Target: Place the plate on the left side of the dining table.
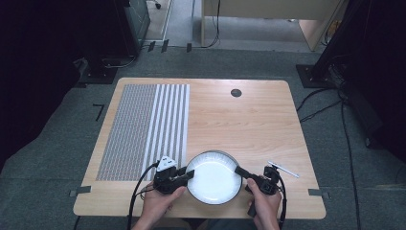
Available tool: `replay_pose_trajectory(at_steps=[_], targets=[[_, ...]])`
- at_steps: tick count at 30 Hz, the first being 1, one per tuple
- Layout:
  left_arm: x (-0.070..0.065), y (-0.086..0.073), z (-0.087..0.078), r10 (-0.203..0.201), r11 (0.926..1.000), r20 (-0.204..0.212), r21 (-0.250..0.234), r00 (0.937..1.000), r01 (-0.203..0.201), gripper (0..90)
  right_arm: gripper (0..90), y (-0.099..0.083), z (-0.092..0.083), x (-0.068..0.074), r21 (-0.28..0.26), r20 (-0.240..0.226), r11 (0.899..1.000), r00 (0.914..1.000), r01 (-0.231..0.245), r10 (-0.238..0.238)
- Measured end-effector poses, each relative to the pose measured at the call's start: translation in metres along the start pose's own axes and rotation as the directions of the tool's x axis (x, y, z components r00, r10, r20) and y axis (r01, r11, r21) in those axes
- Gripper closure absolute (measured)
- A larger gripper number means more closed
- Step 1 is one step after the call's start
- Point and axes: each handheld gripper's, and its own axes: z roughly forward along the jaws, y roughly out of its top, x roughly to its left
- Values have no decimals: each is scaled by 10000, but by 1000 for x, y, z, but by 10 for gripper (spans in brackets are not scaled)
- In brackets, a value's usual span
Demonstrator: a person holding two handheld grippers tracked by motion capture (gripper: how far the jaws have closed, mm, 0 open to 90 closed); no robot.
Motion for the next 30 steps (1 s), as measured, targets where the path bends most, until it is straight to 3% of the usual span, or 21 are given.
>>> replay_pose_trajectory(at_steps=[9,13,20,30], targets=[[0,1,-4,-84,9998,-275,-163,9996,80,677,848,-5,3,3,199,-341,9997,9993,-160,166],[5,3,-7,-244,9995,-276,-215,9993,238,677,847,-11,8,2,297,-466,9985,9977,-469,483],[5,4,-10,-281,9992,-296,-286,9992,272,684,845,-14,7,7,-61,-573,9995,9979,-307,303],[6,6,-14,-349,9983,-523,-487,9980,324,725,844,-14,8,14,-124,-622,9996,9978,-239,230]])
